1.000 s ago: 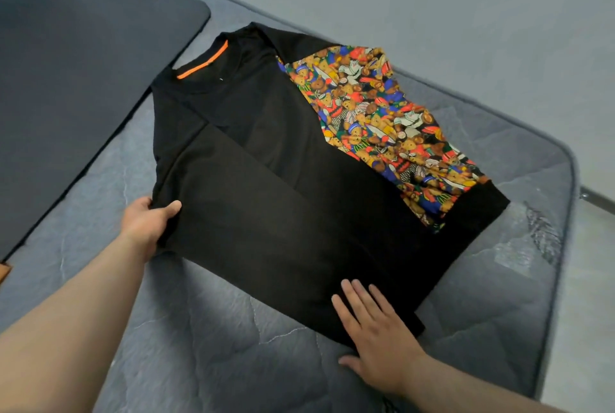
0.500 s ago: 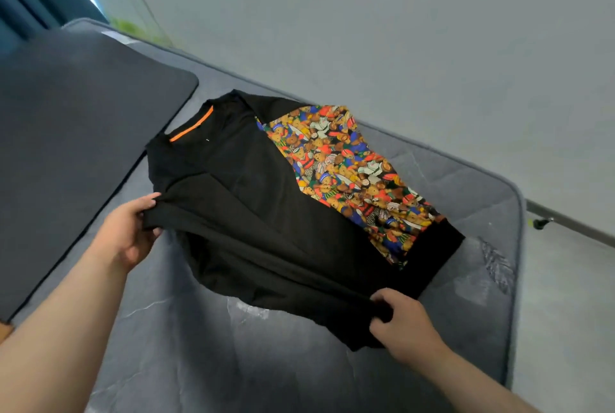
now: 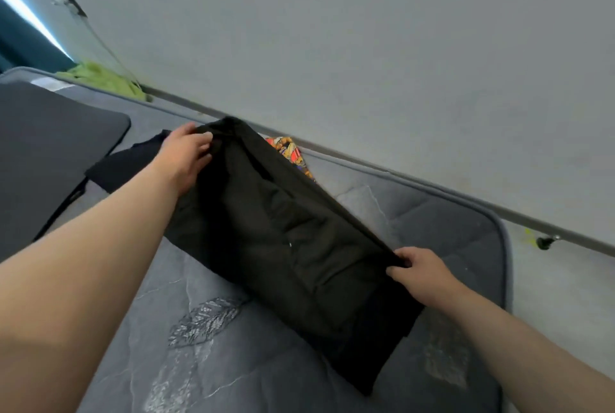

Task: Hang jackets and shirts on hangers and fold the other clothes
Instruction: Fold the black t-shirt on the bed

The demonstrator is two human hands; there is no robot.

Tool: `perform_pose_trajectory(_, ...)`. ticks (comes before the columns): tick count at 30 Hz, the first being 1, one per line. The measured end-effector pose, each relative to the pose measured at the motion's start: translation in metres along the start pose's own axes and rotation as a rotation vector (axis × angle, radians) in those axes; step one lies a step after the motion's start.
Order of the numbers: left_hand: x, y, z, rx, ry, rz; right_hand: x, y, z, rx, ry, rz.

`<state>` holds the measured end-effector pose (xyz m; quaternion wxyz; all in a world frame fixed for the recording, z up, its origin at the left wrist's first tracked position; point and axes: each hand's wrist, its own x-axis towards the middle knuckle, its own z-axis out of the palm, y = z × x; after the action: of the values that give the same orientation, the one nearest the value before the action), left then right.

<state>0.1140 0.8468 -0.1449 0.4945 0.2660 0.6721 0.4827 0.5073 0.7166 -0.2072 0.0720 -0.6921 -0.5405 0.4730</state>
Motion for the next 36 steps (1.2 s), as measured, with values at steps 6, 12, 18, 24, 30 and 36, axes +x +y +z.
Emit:
perform_pose_trajectory(6,-0.047,-0.145,0.062,1.351,-0.049,0.172,0.025,0.011,0.014,-0.322,0.051,0.041)
perform_pose_trajectory(12,-0.234,-0.236,0.112,1.131,-0.212,0.267,0.003,0.021,0.020,-0.283,-0.037,-0.034)
perform_pose_trajectory(18,-0.302,-0.243,0.126,0.668,-0.193,0.113,-0.003,0.026,-0.002,0.007,-0.148,-0.070)
perform_pose_trajectory(24,-0.241,-0.169,0.133,-0.319,-0.034,-0.321,-0.005,0.041,0.004,0.095,-0.138,-0.029)
perform_pose_trajectory(30,-0.196,-0.160,0.171,0.220,-0.379,0.073,-0.009,0.041,-0.016,0.528,0.026,0.062)
perform_pose_trajectory(36,-0.221,-0.193,0.189,0.649,-0.531,0.206,-0.024,0.024,-0.025,0.375,-0.167,-0.175)
